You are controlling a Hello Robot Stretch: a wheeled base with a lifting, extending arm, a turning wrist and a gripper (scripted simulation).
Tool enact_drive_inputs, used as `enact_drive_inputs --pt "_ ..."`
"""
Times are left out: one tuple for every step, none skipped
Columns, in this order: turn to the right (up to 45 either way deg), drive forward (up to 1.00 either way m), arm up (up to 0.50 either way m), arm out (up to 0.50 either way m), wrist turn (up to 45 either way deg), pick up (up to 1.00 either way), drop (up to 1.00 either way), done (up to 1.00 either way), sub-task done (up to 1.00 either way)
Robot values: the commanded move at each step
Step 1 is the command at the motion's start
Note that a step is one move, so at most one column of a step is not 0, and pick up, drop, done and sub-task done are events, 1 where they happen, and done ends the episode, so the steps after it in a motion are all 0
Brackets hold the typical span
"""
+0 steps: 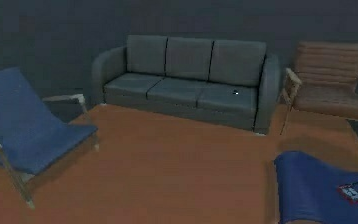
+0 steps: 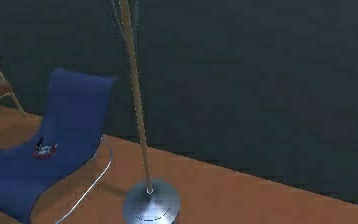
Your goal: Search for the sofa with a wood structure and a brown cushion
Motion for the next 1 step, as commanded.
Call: enact_drive_inputs --pt "6.0 0.0 0.0 0.0 0.0 0.0 0.0 0.0 0.0"
